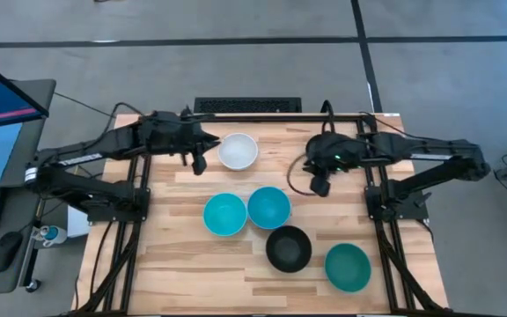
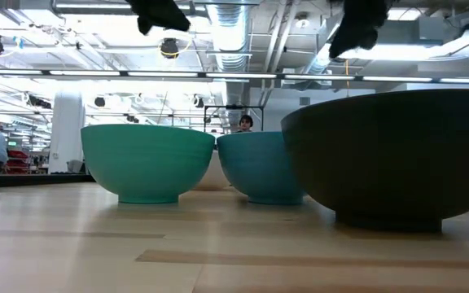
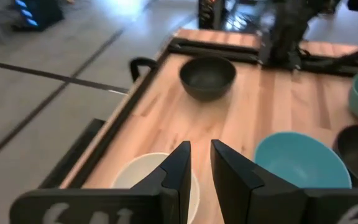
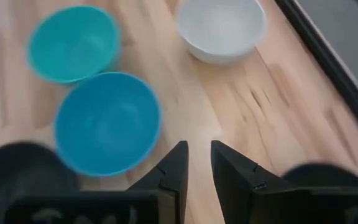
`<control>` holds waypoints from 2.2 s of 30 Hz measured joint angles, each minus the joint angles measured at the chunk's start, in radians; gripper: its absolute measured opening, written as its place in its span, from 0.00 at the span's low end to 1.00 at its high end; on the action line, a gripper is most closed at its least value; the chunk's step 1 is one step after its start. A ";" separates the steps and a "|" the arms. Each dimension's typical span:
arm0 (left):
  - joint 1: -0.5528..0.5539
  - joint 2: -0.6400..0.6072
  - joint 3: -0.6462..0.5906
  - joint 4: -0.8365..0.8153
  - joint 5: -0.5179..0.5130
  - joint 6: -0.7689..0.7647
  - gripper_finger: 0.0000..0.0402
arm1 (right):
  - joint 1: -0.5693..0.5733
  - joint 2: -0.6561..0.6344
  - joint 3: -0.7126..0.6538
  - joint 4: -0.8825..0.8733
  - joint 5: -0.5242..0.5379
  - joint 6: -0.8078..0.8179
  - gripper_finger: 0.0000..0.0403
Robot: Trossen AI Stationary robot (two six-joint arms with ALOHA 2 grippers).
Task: Nest bowls inside each other
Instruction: Stack the top black bowl on top of the blue bowl
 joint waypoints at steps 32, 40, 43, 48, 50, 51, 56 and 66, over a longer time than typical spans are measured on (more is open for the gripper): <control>0.162 0.164 -0.001 0.258 0.529 0.120 0.14 | -0.322 0.165 -0.027 -0.267 -0.110 -0.037 0.23; 0.162 0.164 -0.001 0.256 0.530 0.120 0.14 | -0.320 0.274 -0.028 -0.260 -0.138 -0.082 0.23; 0.162 0.164 -0.001 0.255 0.530 0.120 0.14 | -0.322 0.292 -0.027 -0.269 -0.137 -0.097 0.23; 0.162 0.164 -0.001 0.255 0.529 0.120 0.14 | -0.332 0.309 -0.027 -0.280 -0.132 -0.099 0.23; 0.162 0.164 -0.001 0.255 0.529 0.120 0.14 | -0.339 0.309 -0.027 -0.256 -0.127 -0.099 0.23; 0.162 0.164 -0.001 0.255 0.529 0.120 0.14 | -0.344 0.309 -0.027 -0.248 -0.127 -0.099 0.23; 0.162 0.164 -0.001 0.255 0.529 0.120 0.14 | -0.376 0.309 -0.027 -0.249 -0.127 -0.099 0.23; 0.162 0.163 -0.001 0.256 0.529 0.120 0.14 | -0.410 0.368 -0.026 -0.228 -0.176 -0.091 0.23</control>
